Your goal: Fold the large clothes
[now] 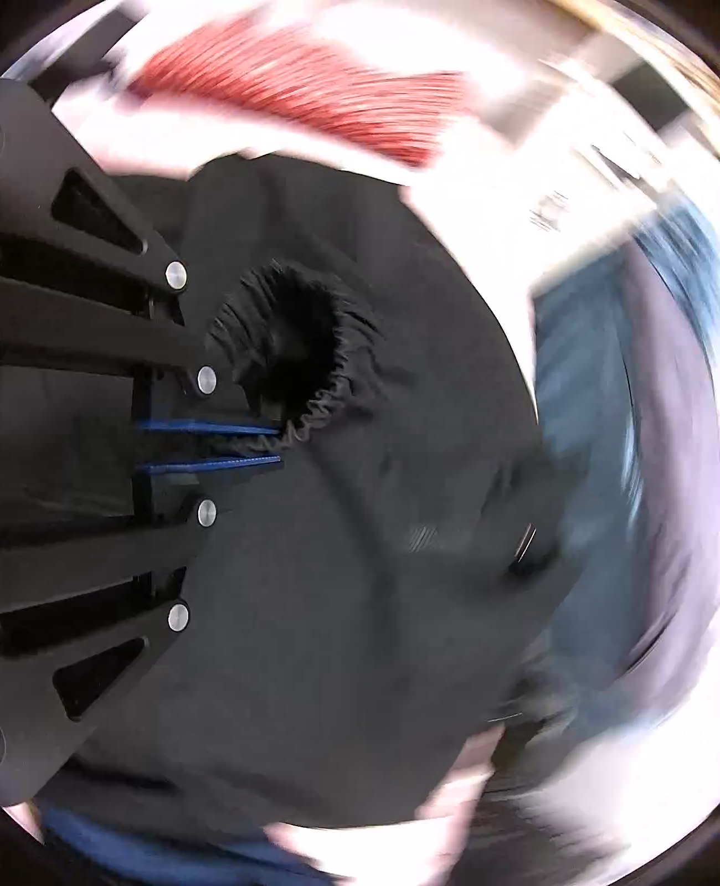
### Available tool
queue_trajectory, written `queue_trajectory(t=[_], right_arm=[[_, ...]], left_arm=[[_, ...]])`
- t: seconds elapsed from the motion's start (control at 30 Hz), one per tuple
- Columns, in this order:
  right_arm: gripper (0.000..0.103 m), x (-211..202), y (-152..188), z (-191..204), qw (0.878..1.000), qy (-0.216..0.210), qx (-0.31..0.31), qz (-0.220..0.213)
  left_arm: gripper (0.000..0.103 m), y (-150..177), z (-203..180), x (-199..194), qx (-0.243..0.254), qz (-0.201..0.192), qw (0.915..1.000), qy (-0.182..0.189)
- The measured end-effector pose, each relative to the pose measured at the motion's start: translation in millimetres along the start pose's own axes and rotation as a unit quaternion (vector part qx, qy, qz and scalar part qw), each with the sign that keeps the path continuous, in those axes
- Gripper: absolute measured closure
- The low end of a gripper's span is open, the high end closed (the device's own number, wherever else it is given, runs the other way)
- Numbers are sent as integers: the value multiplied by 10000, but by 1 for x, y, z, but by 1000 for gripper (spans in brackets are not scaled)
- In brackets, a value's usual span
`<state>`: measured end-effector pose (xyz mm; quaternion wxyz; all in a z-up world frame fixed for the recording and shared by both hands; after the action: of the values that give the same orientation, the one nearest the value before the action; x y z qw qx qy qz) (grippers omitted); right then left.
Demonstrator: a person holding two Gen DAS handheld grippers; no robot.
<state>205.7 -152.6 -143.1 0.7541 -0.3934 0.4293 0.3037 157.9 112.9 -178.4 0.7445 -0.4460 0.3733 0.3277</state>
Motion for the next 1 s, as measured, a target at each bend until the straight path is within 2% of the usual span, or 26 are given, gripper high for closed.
queue_trajectory(t=[0.13,0.2,0.23,0.27,0.3,0.33,0.4,0.47,0.53,0.6,0.63,0.67,0.73,0.83,0.87,0.93,1.0], right_arm=[[95,13,18,-66,9931,-46,1111,383],[95,25,33,-87,9763,-518,2004,636],[91,29,38,-93,9663,-705,2371,712],[87,34,47,-102,9496,-899,2890,823],[78,36,52,-109,9370,-966,3246,854],[63,36,55,-114,9306,-966,3436,814],[46,26,53,-121,9299,-927,3517,546],[44,6,48,-125,9441,-592,3238,190],[44,-15,41,-126,9620,-16,2721,-211],[43,-33,29,-105,9818,311,1781,-585],[43,-39,22,-83,9907,413,1062,-739],[43,-41,18,-67,9938,466,575,-829],[31,-40,14,-16,9905,554,-796,-974],[30,-21,25,33,9744,453,-2010,-895],[30,-13,35,38,9699,421,-2272,-773],[30,12,39,42,9637,627,-2547,-506],[30,41,41,24,9650,896,-2462,-99]], left_arm=[[6,-17,-13,0,134,-109,9998,113],[6,-23,-19,0,165,-137,9996,159],[6,-26,-21,1,172,-128,9996,198],[6,-27,-22,3,182,-110,9995,226],[6,-28,-24,4,194,-93,9995,239],[6,-29,-24,5,199,-81,9995,244],[6,-33,-24,6,211,-99,9995,229],[6,-40,-22,6,221,-160,9994,190],[6,-50,-19,4,174,-258,9994,154],[6,-65,-19,2,88,-387,9990,201],[6,-75,-21,1,57,-463,9986,248],[6,-86,-27,0,68,-531,9980,328],[6,-107,-39,0,203,-689,9966,393],[6,-128,-63,3,487,-875,9933,571],[6,-131,-72,7,587,-838,9926,658],[6,-134,-86,23,666,-665,9919,849],[6,-130,-94,49,642,-235,9923,1032]])
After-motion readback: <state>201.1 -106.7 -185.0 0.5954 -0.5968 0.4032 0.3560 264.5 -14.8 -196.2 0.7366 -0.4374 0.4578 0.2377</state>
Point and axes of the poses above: each gripper's, at about its wrist camera, not at the fingertips, and x roughly the way its jaws point, z to its left, y to its underside, the point moved 10 cm from there along x, roughly the way its jaws point, and after that the axes turned 6 degrees about -z, right-handed, at the moved point
